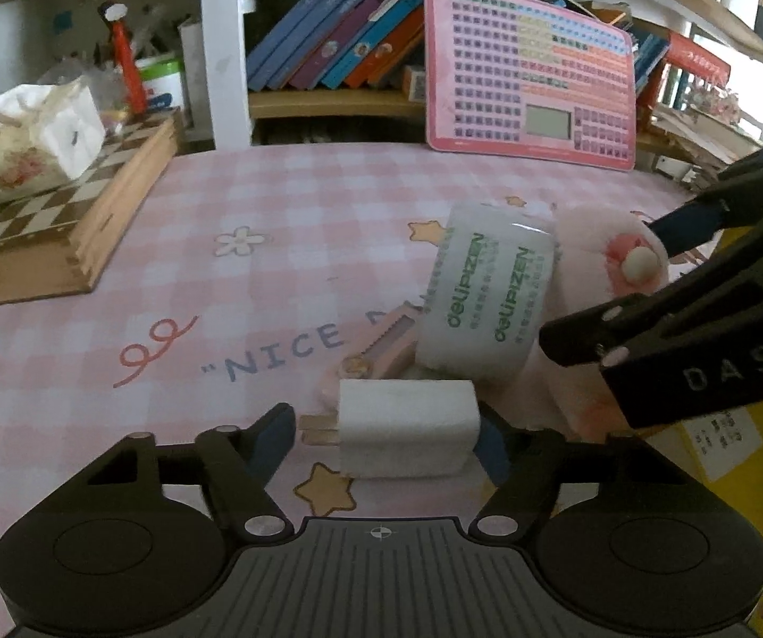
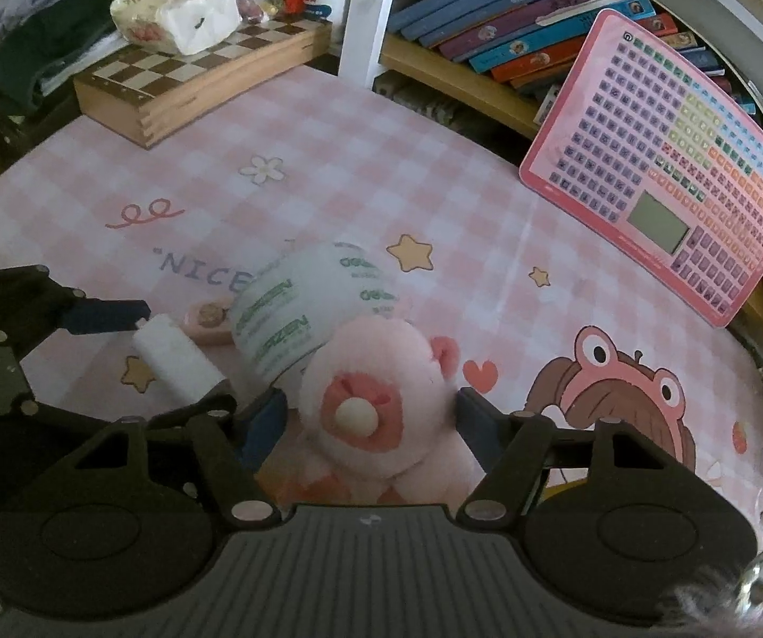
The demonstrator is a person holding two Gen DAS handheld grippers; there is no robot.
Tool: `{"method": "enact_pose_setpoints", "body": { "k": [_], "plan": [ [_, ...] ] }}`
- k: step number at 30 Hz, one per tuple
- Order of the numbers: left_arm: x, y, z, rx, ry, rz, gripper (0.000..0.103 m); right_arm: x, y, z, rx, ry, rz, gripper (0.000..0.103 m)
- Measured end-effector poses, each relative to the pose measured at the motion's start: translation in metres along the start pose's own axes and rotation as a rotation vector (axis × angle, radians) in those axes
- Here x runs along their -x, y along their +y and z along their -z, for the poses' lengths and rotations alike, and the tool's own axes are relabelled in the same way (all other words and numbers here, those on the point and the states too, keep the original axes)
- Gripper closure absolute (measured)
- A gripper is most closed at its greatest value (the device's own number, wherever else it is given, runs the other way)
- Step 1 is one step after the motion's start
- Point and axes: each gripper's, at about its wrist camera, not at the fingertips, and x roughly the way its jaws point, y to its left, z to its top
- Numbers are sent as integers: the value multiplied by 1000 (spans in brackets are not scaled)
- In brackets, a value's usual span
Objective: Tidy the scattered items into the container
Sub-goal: 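Close the right tool on the pink plush toy while the left tool closes on the charger, then carry the plush toy in the right tool and the charger in the left tool toward the yellow box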
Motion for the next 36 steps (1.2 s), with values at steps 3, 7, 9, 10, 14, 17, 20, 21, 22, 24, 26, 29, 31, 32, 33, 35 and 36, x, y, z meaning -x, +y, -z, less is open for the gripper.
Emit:
{"method": "enact_pose_setpoints", "body": {
  "k": [3,7,9,10,14,17,20,21,22,24,26,29,31,32,33,35,36],
  "plan": [
    [1,0,1,-10,-2,3,36,0,-3,-1,-6,0,9,54],
    [7,4,2,-10,-7,-2,36,3,-6,0,-25,-8,13,57],
    [13,7,2,-6,-16,0,36,6,-7,1,-35,-14,14,58],
    [17,8,2,-4,-22,1,36,9,-6,2,-39,-17,15,58],
    [33,12,4,0,-43,5,36,21,-3,7,-58,-35,29,58],
    [48,15,6,2,-64,10,36,33,-1,10,-79,-56,28,58],
    [65,18,8,8,-86,17,36,49,2,13,-94,-95,35,58],
    [71,18,9,7,-96,19,36,54,3,13,-100,-107,34,58],
    [77,19,10,5,-104,21,36,59,4,14,-104,-117,33,58],
    [90,19,12,3,-122,28,36,71,7,16,-113,-139,31,58],
    [101,19,15,2,-133,34,36,83,12,20,-122,-155,27,58],
    [119,20,23,-2,-146,40,36,98,20,27,-131,-172,16,58],
    [131,21,28,-4,-150,44,36,108,28,34,-141,-182,3,58],
    [137,21,30,-7,-152,45,36,113,32,38,-147,-186,-5,58],
    [142,21,33,-10,-154,45,36,117,35,42,-152,-190,-12,58],
    [154,22,38,-16,-160,46,36,126,43,50,-162,-199,-25,58],
    [160,22,41,-16,-163,49,36,130,47,54,-166,-203,-31,58]
  ]
}}
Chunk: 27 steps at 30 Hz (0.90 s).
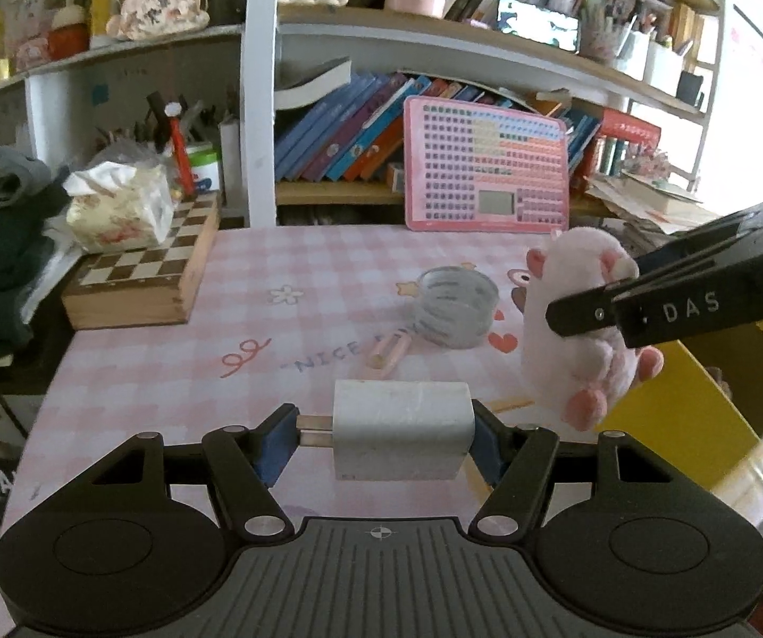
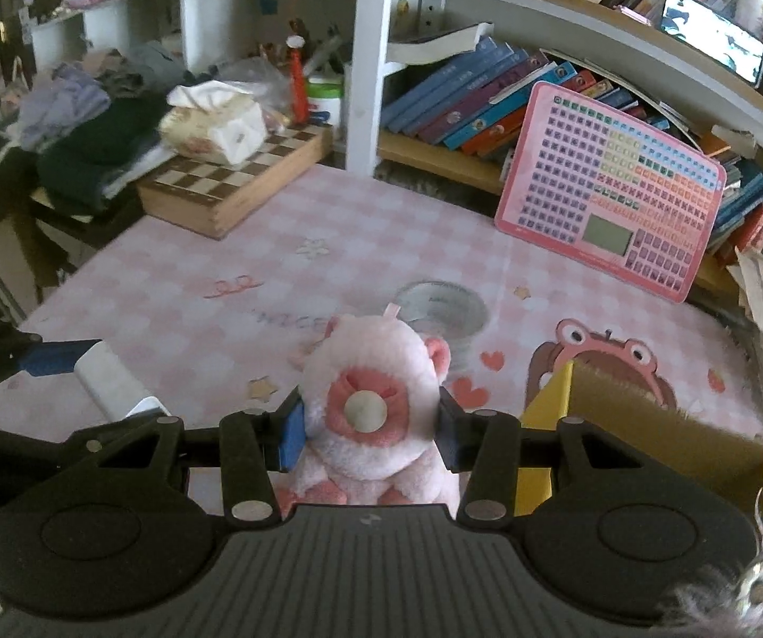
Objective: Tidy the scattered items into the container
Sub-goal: 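Carry the plush toy in the right tool and the charger in the left tool toward the yellow box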
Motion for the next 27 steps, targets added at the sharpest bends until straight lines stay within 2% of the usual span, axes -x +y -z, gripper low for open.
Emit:
{"method": "enact_pose_setpoints", "body": {
  "k": [18,27],
  "plan": [
    [84,-16,27,-34,-58,57,36,70,38,63,-92,-31,-38,58],
    [112,-25,44,-57,-65,93,36,97,50,102,-167,-7,-33,58]
  ]
}}
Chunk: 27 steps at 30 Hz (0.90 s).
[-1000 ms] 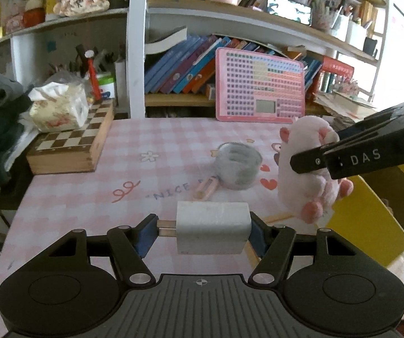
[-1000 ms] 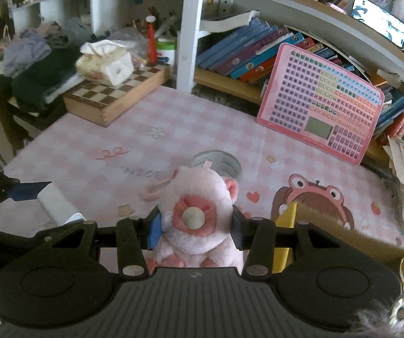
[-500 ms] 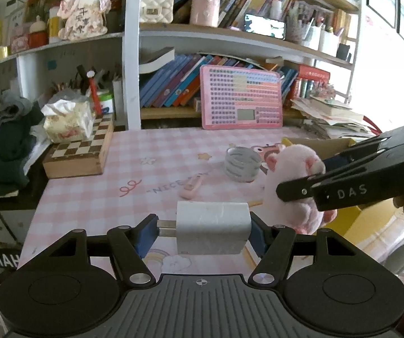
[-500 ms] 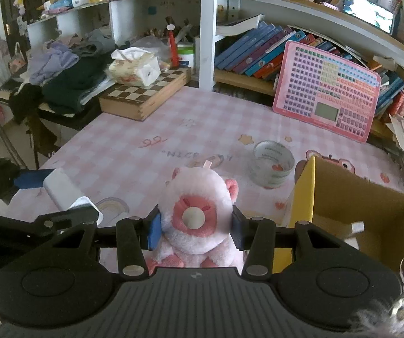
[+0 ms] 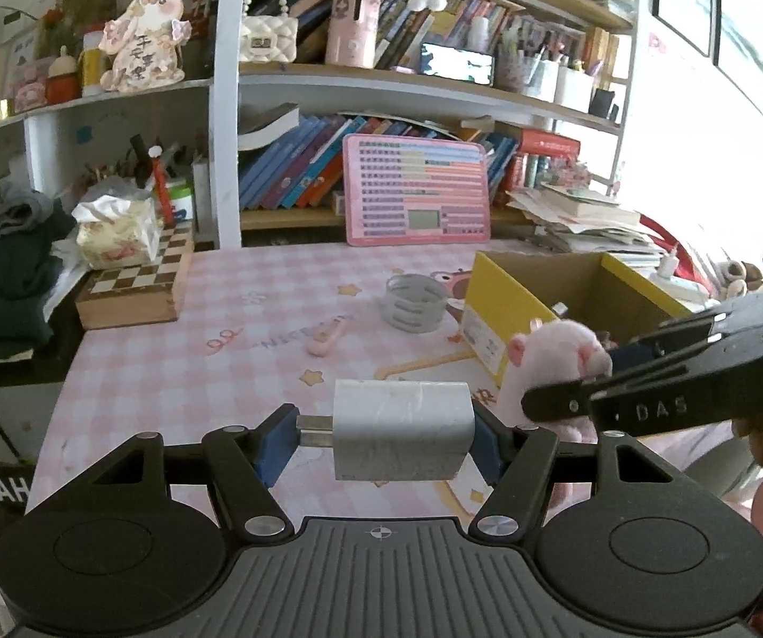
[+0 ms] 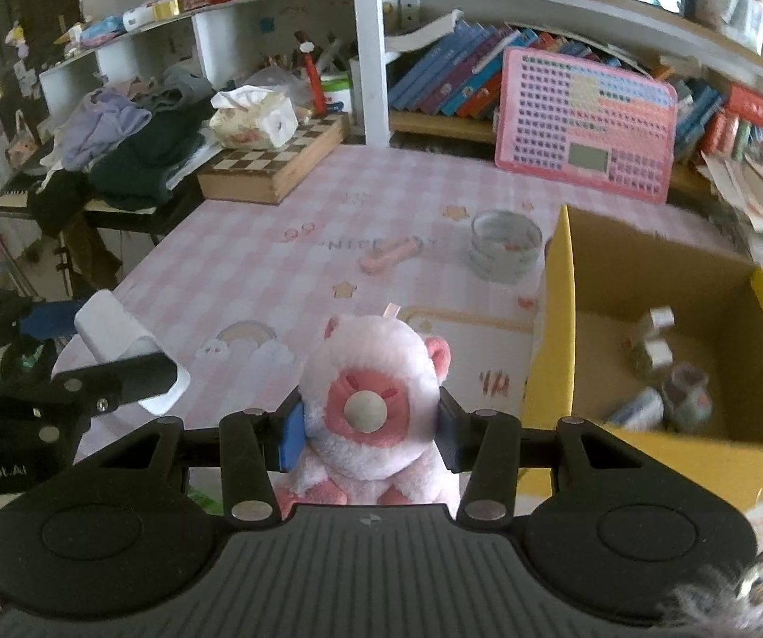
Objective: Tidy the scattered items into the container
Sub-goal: 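Carry the plush toy in the right tool and the charger in the left tool toward the yellow box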
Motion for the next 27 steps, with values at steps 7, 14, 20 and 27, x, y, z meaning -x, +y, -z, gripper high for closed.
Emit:
{"method": "enact_pose_setpoints", "body": {
  "k": [7,14,20,27],
  "plan": [
    [10,-9,6,-31,-2,47,36,14,2,20,-46,7,33,58],
    [10,-28,8,-86,-5,123,36,31,-6,35,-96,-1,87,58],
    [6,-44,7,-126,0,185,36,45,-18,49,-149,-8,136,58],
    [0,-62,5,-162,9,242,36,58,-35,61,-205,-10,185,58]
  ]
}}
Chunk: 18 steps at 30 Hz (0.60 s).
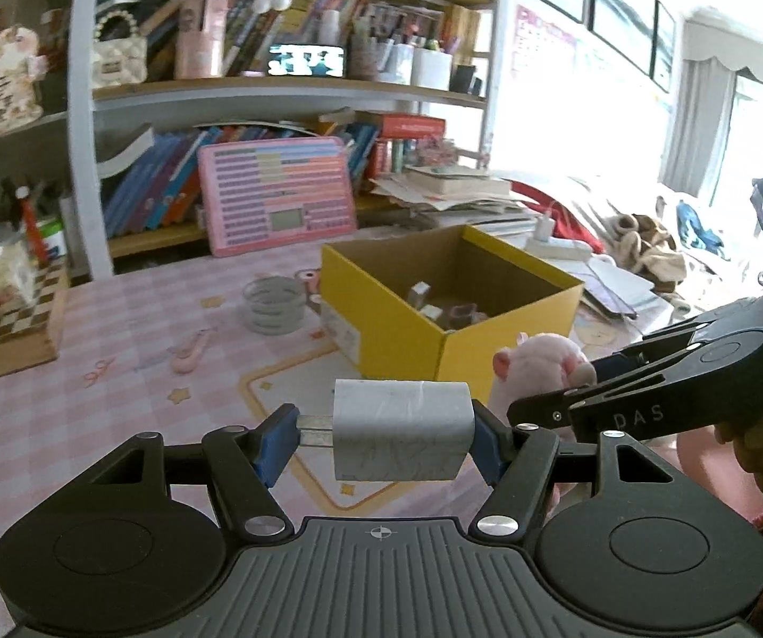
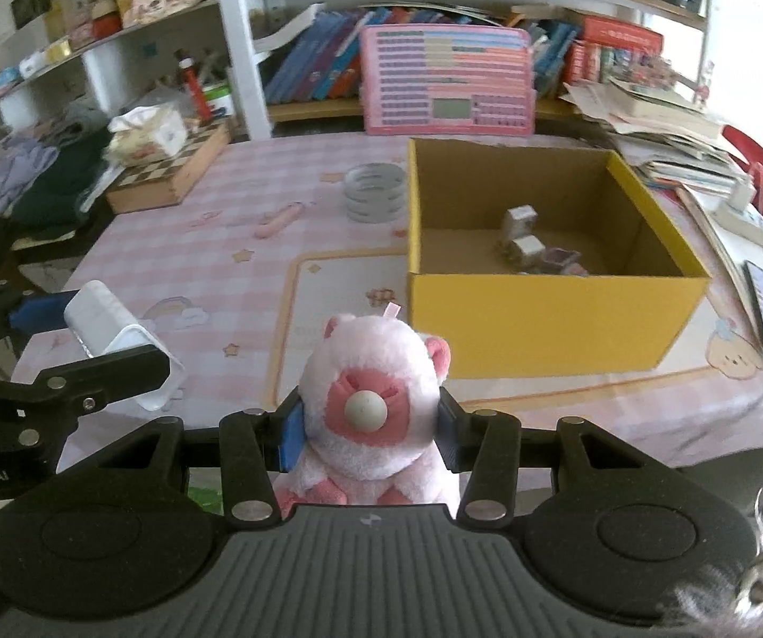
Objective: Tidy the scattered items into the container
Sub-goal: 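Carry the plush toy in the right tool and the charger in the left tool toward the yellow box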
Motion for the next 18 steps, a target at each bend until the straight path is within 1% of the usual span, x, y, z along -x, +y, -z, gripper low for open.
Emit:
{"method": "enact_pose_setpoints", "body": {
  "k": [9,18],
  "plan": [
    [-18,-23,-11,-41,7,57,36,8,-30,4,-48,-4,43,58],
    [-40,-47,-26,-74,10,87,36,11,-65,2,-86,-10,66,58]
  ]
}}
